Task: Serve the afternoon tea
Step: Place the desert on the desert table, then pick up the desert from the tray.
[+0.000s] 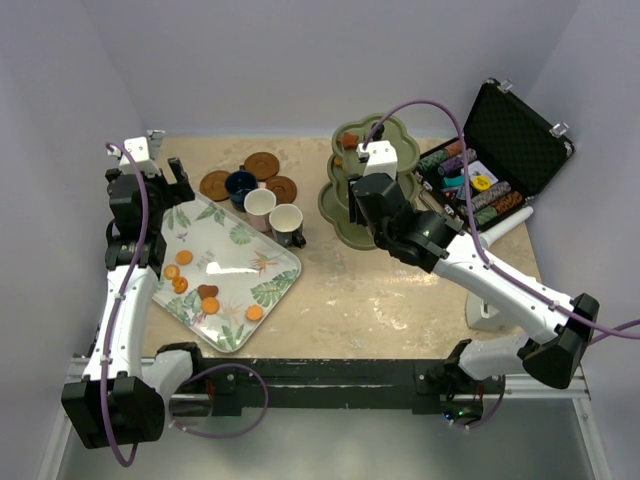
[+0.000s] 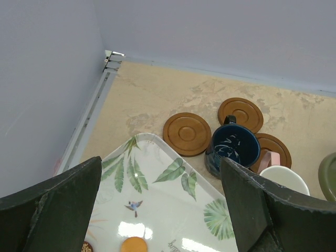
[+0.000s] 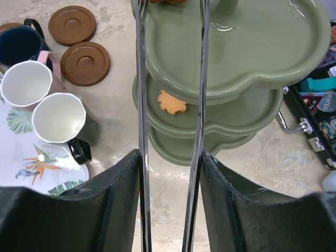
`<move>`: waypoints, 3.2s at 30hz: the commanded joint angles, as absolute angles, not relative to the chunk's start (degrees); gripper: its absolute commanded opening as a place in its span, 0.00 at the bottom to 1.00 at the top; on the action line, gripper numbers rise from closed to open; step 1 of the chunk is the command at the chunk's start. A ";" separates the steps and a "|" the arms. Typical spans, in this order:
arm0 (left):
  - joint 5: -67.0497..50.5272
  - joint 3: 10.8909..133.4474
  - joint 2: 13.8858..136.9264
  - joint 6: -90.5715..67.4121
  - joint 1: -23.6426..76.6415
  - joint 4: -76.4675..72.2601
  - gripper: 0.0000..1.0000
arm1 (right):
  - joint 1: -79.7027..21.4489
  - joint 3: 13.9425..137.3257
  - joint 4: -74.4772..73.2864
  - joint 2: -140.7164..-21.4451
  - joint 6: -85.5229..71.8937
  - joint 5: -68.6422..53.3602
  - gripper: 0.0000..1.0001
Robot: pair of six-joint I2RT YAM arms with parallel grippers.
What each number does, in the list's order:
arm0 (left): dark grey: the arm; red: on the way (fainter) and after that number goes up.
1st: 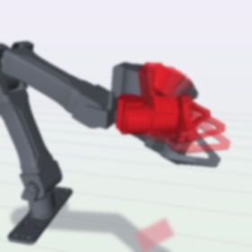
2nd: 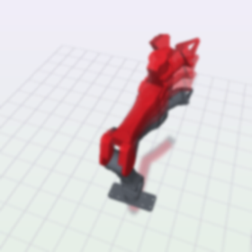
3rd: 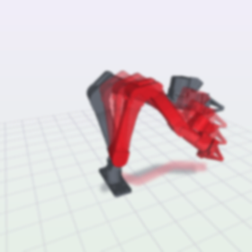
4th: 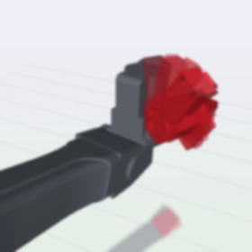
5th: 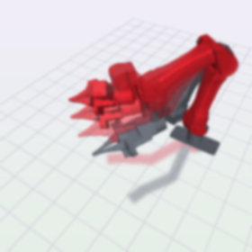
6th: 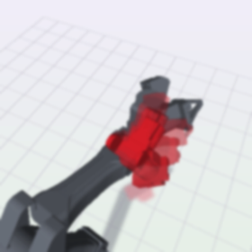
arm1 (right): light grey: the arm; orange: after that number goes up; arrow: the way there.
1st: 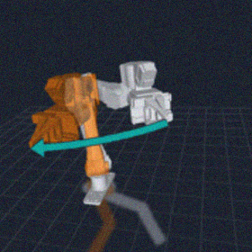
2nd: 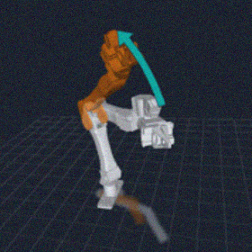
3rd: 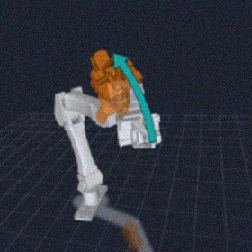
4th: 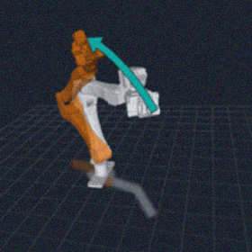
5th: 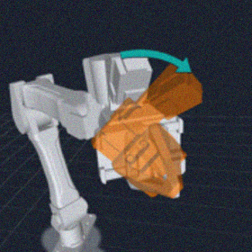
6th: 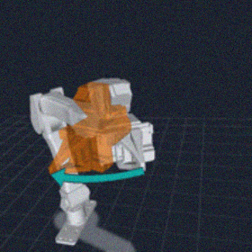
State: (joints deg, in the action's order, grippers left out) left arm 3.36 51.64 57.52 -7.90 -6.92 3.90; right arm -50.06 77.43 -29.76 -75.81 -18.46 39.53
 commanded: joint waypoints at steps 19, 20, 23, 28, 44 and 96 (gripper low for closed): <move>2.55 51.50 57.48 -8.61 -6.59 0.97 0.99 | -56.58 77.08 -16.35 -70.22 -10.20 30.84 0.52; 2.64 51.42 57.48 -8.61 -6.59 0.97 0.99 | -58.52 77.43 -16.26 -71.01 -9.93 31.81 0.52; 2.81 51.42 57.65 -8.61 -6.59 0.97 0.99 | -63.27 78.31 -16.43 -74.61 -8.97 33.13 0.52; 3.25 51.24 58.01 -8.53 -6.59 0.97 0.99 | -69.95 77.96 -17.83 -80.15 -9.23 32.35 0.51; 3.08 51.15 58.89 -8.70 -6.59 0.97 0.99 | -82.09 70.93 -27.85 -85.60 -14.85 19.78 0.49; 1.67 51.42 58.89 -9.14 -6.59 0.97 0.98 | -82.97 67.85 -31.82 -89.48 -23.38 21.97 0.38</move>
